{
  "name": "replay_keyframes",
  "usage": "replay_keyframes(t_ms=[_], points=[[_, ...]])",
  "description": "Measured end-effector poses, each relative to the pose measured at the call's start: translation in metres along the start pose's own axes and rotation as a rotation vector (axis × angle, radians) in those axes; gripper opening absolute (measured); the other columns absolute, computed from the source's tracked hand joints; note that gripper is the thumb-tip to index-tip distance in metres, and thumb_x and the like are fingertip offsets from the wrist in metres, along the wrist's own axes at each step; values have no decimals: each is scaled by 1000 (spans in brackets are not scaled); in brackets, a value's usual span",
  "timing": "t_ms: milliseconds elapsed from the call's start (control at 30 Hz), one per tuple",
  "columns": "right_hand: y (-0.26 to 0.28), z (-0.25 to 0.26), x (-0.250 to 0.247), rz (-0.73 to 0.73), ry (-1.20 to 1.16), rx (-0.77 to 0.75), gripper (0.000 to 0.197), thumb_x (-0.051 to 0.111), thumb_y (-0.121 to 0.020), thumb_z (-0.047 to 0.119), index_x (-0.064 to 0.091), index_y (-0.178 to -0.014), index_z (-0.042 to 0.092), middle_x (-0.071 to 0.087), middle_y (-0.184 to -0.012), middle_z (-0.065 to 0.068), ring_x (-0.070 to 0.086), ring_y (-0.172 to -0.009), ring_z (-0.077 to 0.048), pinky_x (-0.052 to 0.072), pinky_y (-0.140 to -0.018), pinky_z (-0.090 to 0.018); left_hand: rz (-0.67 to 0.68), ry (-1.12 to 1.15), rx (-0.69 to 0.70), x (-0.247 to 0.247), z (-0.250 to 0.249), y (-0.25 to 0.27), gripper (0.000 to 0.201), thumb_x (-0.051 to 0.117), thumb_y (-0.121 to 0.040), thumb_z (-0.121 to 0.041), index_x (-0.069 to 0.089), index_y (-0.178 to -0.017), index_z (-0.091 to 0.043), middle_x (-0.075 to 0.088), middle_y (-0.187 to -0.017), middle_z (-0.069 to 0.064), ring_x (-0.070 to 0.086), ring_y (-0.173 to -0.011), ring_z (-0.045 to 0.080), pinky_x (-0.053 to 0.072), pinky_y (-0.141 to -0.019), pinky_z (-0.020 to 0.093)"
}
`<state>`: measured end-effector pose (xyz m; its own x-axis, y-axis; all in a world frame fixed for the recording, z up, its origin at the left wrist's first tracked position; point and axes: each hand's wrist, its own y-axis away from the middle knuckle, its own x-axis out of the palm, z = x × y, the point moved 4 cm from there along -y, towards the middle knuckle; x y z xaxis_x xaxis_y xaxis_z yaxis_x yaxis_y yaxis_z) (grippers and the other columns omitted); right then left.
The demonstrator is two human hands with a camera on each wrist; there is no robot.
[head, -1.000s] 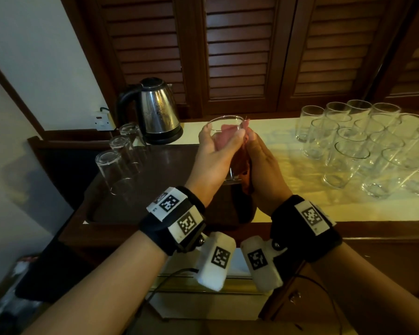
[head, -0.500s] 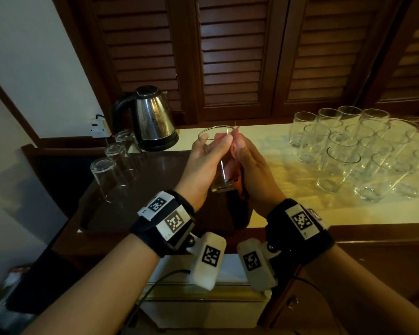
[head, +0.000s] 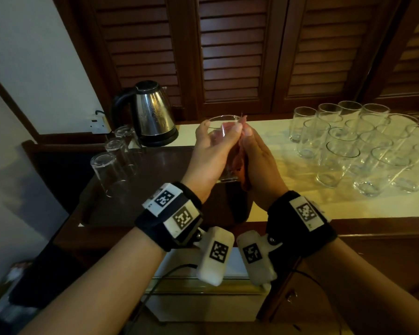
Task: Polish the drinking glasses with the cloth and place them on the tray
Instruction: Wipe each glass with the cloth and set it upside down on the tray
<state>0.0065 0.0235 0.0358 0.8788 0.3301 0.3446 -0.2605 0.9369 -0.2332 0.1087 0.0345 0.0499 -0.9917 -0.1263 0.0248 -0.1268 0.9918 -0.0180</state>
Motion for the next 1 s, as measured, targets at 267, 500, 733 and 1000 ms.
replay_keyframes(t_ms=[267, 500, 733, 1000], points=[[4, 6, -9, -7, -60, 66, 41, 31, -108, 34, 56, -133, 13, 70, -122, -10, 70, -108, -18, 58, -82, -29, 53, 77, 11, -4, 4, 1, 78, 61, -90, -51, 30, -154, -21, 51, -147, 8, 54, -131, 23, 43, -111, 50], [5, 3, -4, -5, -64, 77, 37, 29, -109, 34, 60, -123, 21, 72, -119, -5, 70, -110, -17, 58, -82, -28, 34, 42, 14, 3, 1, 2, 70, 63, -91, -50, 37, -149, -22, 57, -137, 1, 55, -127, 22, 44, -108, 52], [5, 0, -18, -90, -57, 123, 43, 28, -110, 37, 60, -128, 13, 74, -115, -7, 72, -105, -16, 58, -78, -27, 60, 28, -36, -4, 3, -3, 84, 69, -83, -53, 35, -152, -20, 59, -139, 7, 59, -125, 23, 42, -111, 49], [6, -5, -16, -61, -62, 93, 45, 27, -110, 38, 57, -133, 14, 71, -122, -7, 69, -113, -17, 58, -86, -30, 77, 24, -12, 12, 4, 3, 69, 58, -92, -46, 34, -151, -21, 54, -143, 4, 60, -115, 14, 50, -89, 30]])
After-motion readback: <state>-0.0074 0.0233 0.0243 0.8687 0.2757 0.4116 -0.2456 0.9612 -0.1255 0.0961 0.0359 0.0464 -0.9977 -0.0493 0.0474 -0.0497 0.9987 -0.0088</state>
